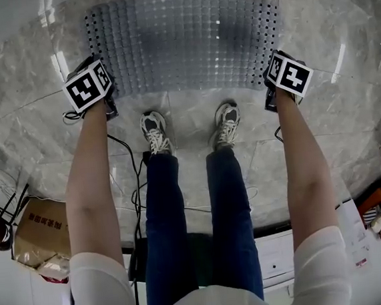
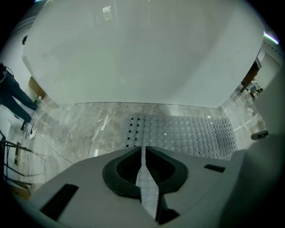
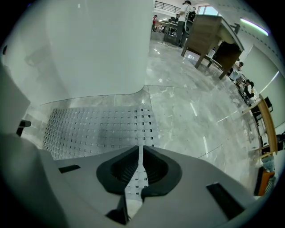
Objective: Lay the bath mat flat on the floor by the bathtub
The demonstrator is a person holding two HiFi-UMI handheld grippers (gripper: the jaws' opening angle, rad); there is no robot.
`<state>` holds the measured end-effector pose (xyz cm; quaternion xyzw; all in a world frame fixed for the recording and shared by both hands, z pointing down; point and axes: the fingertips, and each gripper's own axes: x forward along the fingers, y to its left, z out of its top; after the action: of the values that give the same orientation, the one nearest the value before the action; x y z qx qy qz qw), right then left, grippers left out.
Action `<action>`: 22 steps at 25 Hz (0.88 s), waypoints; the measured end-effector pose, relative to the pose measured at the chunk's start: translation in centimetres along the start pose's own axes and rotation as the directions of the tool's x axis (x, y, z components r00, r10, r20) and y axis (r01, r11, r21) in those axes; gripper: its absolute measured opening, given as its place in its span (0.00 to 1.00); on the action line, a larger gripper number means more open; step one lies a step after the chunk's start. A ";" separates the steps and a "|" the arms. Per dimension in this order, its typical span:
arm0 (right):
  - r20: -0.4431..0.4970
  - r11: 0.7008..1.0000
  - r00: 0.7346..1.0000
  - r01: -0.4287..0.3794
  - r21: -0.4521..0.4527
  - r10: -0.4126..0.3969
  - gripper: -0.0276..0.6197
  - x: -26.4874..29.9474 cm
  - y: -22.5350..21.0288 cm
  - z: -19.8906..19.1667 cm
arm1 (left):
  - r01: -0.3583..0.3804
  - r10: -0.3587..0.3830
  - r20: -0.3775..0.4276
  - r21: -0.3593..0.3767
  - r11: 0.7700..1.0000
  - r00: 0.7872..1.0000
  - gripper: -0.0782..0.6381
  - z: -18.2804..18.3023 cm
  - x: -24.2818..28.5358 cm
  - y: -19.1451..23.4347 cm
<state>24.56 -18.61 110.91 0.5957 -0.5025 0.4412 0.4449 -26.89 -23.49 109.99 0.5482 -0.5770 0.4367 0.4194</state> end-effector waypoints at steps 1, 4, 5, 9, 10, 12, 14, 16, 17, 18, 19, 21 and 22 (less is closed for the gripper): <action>0.007 1.000 1.000 -0.009 0.010 0.009 0.12 -0.4 0.1 0.2 | 0.013 -0.013 0.000 0.000 1.000 1.000 0.18 0.2 -0.4 -0.3; 0.030 0.999 0.999 -0.038 0.018 0.037 0.10 -1.7 0.5 1.0 | 0.042 -0.042 0.006 -0.005 0.999 0.999 0.18 0.6 -1.4 -1.1; 0.034 0.999 0.998 -0.044 0.013 0.044 0.10 -2.1 0.6 1.3 | 0.043 -0.043 0.007 -0.004 0.999 0.999 0.18 0.7 -1.9 -1.2; 0.047 0.997 0.996 -0.074 0.010 0.073 0.10 -4.3 1.3 1.9 | 0.038 -0.038 0.001 -0.015 0.999 0.999 0.17 0.7 -3.7 -1.5; 0.048 0.997 0.996 -0.081 0.011 0.080 0.10 -4.9 1.5 1.9 | 0.041 -0.041 0.001 -0.020 0.999 0.999 0.17 0.7 -4.3 -1.6; 0.049 0.996 0.995 -0.087 0.007 0.087 0.09 -6.1 1.7 2.1 | 0.052 -0.051 0.005 -0.020 0.998 0.999 0.17 1.0 -5.6 -2.0; 0.052 0.996 0.995 -0.089 0.000 0.089 0.09 -7.6 2.0 2.4 | 0.065 -0.065 0.010 -0.013 0.998 0.998 0.17 1.3 -7.0 -2.3; 0.060 0.995 0.993 -0.099 -0.004 0.099 0.09 -9.2 2.5 2.7 | 0.078 -0.078 0.015 -0.012 0.997 0.997 0.17 1.6 -8.6 -2.6; 0.065 0.994 0.992 -0.105 -0.008 0.105 0.09 -10.1 2.7 3.0 | 0.083 -0.083 0.015 -0.014 0.996 0.996 0.17 1.7 -9.4 -2.6; 0.070 0.994 0.991 -0.110 -0.012 0.111 0.09 -10.9 2.9 3.2 | 0.086 -0.086 0.014 -0.015 0.996 0.996 0.17 1.8 -10.2 -2.7; 0.075 0.993 0.990 -0.115 -0.016 0.116 0.09 -11.8 3.1 3.5 | 0.089 -0.089 0.014 -0.015 0.996 0.996 0.17 1.9 -11.0 -2.8; 0.083 0.992 0.988 -0.128 -0.021 0.129 0.09 -13.6 3.5 4.0 | 0.095 -0.095 0.019 -0.013 0.995 0.995 0.17 2.3 -12.6 -3.1; 0.088 0.991 0.987 -0.134 -0.023 0.136 0.09 -14.5 3.7 4.3 | 0.099 -0.099 0.023 -0.011 0.995 0.995 0.17 2.5 -13.4 -3.2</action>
<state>19.68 -20.16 96.22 0.5756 -0.5649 0.4390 0.3960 -23.05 -22.37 96.53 0.5787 -0.5563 0.4056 0.4372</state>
